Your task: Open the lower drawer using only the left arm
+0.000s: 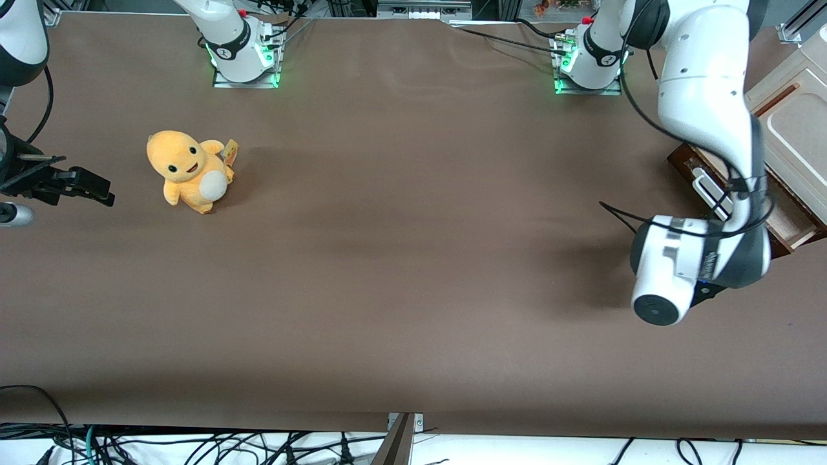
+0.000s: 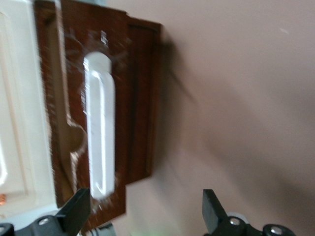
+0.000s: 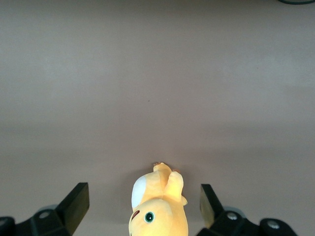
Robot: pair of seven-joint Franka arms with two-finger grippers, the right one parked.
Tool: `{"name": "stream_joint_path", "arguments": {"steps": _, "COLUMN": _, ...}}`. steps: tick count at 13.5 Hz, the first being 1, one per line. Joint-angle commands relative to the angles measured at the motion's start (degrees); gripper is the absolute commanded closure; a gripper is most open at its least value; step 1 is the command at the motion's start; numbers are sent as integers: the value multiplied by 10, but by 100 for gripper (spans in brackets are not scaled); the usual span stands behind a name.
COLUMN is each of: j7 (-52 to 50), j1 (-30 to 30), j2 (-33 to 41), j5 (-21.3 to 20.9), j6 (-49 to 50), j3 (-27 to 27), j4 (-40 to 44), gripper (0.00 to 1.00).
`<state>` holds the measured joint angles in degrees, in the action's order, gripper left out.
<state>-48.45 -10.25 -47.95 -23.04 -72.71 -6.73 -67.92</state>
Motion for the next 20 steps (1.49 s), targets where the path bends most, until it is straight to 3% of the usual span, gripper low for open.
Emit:
{"name": "stream_joint_path", "arguments": {"steps": 1, "j7": 70, "j1": 22, "j2": 46, "j5": 89, "j6": -3, "j3": 0, "j4": 12, "gripper": 0}}
{"name": "stream_joint_path", "arguments": {"steps": 4, "j7": 123, "j1": 55, "j2": 107, "j5": 198, "j6": -29, "j3": -3, "j4": 11, "gripper": 0}}
{"name": "stream_joint_path", "arguments": {"steps": 7, "j7": 204, "j1": 86, "j2": 193, "j5": 251, "j6": -84, "j3": -3, "j4": -45, "gripper": 0}}
{"name": "stream_joint_path", "arguments": {"steps": 11, "j7": 394, "j1": 97, "j2": 373, "j5": 259, "j6": -236, "j3": -6, "j4": -258, "gripper": 0}}
{"name": "stream_joint_path", "arguments": {"steps": 15, "j7": 440, "j1": 86, "j2": 438, "j5": 259, "j6": -262, "j3": -4, "j4": -276, "gripper": 0}}
{"name": "stream_joint_path", "arguments": {"steps": 20, "j7": 487, "j1": 74, "j2": 467, "j5": 258, "j6": -261, "j3": 3, "j4": -273, "gripper": 0}}
